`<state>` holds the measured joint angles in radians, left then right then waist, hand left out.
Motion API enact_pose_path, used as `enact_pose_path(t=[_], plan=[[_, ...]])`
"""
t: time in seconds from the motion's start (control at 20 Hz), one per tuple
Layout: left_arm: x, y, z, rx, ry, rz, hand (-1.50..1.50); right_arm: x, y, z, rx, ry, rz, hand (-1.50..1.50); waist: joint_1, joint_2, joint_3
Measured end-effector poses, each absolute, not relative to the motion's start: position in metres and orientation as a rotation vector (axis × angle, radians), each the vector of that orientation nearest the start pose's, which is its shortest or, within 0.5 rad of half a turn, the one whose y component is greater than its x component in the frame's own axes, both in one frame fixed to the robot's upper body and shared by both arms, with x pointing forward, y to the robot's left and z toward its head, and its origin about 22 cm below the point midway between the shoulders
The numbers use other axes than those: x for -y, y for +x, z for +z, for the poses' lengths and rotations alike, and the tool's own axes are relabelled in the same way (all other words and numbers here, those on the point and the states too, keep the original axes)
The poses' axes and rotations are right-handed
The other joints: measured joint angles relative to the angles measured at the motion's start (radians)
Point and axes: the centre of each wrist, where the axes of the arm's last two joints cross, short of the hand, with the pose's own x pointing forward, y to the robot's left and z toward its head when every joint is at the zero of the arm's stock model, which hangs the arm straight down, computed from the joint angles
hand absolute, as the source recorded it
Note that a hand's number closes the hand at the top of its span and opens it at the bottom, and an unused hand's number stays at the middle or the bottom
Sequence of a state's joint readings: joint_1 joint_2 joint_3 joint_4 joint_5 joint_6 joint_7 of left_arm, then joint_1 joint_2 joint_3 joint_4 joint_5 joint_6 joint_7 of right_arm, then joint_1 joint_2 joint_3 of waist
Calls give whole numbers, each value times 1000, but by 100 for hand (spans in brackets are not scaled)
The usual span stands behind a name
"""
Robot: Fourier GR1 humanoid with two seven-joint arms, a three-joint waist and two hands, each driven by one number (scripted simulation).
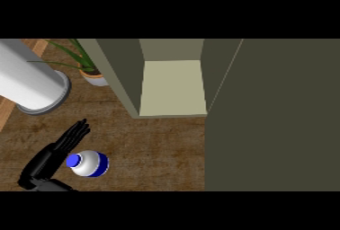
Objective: Pick up the bottled water, place it into the cabinet and close the cabinet
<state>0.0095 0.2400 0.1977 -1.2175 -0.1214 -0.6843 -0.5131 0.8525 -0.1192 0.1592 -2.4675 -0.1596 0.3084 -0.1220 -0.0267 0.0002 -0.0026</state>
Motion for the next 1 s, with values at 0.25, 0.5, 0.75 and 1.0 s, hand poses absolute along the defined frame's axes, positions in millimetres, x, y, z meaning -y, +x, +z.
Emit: enact_pose_path(t=[0.25, 0.5, 0.75, 1.0], plan=[[-350, 226, -84, 1587, -281, -421, -150, 248, 47, 106, 1798, 204, 125, -150, -5, 1, 0], [-343, 226, -106, 1524, -342, -427, -150, 251, 42, 105, 1791, 200, 141, -150, -10, 2, -1], [-336, 224, -124, 1468, -387, -442, -150, 249, 40, 104, 1792, 208, 133, -150, -11, 4, -2], [-328, 222, -137, 1472, -408, -397, 150, 250, 35, 103, 1793, 206, 127, -150, -10, 3, -2]])
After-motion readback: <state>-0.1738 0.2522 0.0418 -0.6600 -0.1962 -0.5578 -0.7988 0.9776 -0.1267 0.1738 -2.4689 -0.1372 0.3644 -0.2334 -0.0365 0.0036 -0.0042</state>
